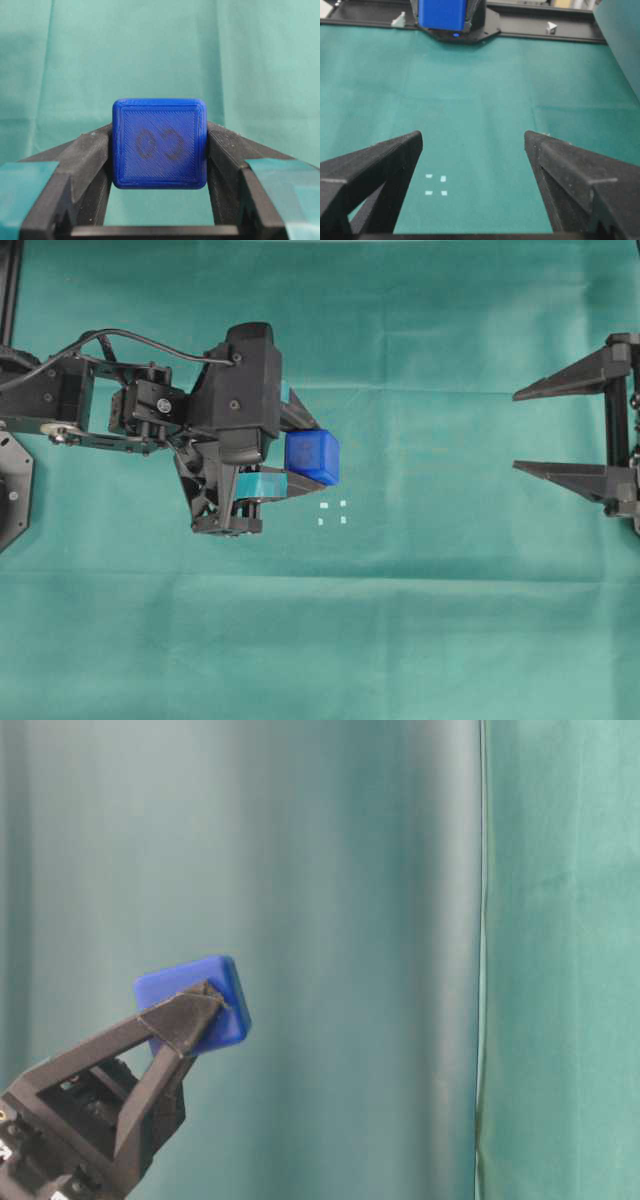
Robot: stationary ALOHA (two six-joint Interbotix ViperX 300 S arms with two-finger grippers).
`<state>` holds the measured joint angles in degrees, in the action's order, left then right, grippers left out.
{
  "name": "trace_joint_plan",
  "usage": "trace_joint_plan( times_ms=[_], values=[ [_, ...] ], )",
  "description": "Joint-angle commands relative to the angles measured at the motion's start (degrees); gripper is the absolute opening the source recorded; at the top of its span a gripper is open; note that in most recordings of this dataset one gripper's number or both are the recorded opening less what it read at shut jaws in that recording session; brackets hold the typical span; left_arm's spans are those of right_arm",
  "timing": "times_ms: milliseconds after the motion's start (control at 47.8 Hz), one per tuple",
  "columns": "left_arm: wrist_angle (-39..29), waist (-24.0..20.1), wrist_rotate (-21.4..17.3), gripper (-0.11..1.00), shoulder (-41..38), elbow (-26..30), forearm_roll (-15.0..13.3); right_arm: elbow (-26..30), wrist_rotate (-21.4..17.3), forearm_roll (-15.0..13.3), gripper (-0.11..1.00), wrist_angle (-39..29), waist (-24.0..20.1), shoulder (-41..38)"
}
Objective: Handover the blue block to the right arm after grasping it with the left arm, then place it in the designated position.
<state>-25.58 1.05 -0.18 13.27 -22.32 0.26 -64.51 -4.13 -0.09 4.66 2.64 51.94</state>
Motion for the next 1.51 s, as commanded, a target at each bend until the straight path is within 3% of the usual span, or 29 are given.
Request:
trace_joint_plan(
  times_ms=[0, 230, 712, 1214, 1277, 1486],
  values=[
    [1.0, -0.1, 0.1, 0.46, 1.5, 1.2, 0.2, 1.1, 0.2, -0.2, 0.95, 0.4, 0.2, -0.3],
    [5.4, -0.1, 0.0, 0.46, 2.9, -0.6, 0.2, 1.1, 0.4, -0.3, 0.95, 0.4, 0.2, -0.3],
    [27.4, -0.2, -0.1, 0.46, 10.5, -11.9, 0.1, 1.4, 0.4, -3.4, 0.95, 2.5, 0.2, -0.1],
    [26.7, -0.5, 0.1, 0.46, 10.8, -12.1, 0.0, 1.9, 0.8, -3.4, 0.95, 2.4, 0.2, -0.4],
    [26.7, -0.6, 0.1, 0.46, 10.8, -12.1, 0.0, 2.5, 1.4, -4.5, 0.95, 2.4, 0.2, -0.4],
    [26.7, -0.7, 0.1, 0.46, 10.8, -12.1, 0.0, 4.8, 5.7, -12.7, 0.95, 2.4, 0.2, -0.4]
  ],
)
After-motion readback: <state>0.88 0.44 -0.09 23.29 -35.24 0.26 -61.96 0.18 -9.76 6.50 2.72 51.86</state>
